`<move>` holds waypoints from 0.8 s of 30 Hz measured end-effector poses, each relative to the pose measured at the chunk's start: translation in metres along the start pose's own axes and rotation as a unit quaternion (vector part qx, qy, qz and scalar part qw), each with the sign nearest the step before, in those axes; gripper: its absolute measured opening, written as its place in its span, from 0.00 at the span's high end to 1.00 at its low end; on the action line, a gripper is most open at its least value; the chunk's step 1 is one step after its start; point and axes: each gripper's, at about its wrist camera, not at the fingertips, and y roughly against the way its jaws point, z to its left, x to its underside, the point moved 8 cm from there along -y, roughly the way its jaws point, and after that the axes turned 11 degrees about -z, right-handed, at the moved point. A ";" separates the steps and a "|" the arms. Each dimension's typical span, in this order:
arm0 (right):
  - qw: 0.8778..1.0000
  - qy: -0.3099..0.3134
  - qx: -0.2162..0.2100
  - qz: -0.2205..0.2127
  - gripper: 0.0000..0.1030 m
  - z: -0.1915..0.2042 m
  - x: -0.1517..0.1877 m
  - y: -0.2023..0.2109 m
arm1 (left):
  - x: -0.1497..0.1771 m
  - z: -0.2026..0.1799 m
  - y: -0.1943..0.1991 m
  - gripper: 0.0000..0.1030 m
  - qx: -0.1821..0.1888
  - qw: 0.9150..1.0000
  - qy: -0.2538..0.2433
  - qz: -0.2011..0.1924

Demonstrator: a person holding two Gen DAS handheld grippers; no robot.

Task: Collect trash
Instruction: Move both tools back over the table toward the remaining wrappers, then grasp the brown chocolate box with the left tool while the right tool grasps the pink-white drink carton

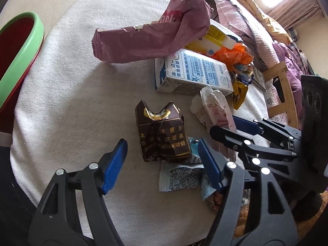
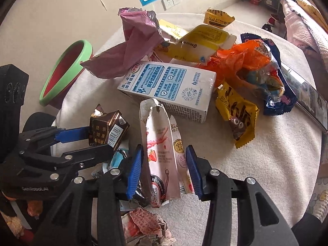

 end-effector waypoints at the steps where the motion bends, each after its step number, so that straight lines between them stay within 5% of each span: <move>1: 1.000 -0.001 0.001 0.001 0.57 0.000 0.001 -0.001 | 0.001 0.000 -0.002 0.43 0.000 1.000 0.001 0.003; 4: 1.000 -0.009 0.001 0.002 0.56 -0.002 0.003 -0.001 | 0.003 0.003 -0.005 0.56 -0.003 1.000 0.004 0.007; 24: 0.999 -0.033 -0.001 0.017 0.49 -0.008 0.012 -0.006 | -0.007 0.037 0.004 0.52 -0.040 0.998 0.042 -0.027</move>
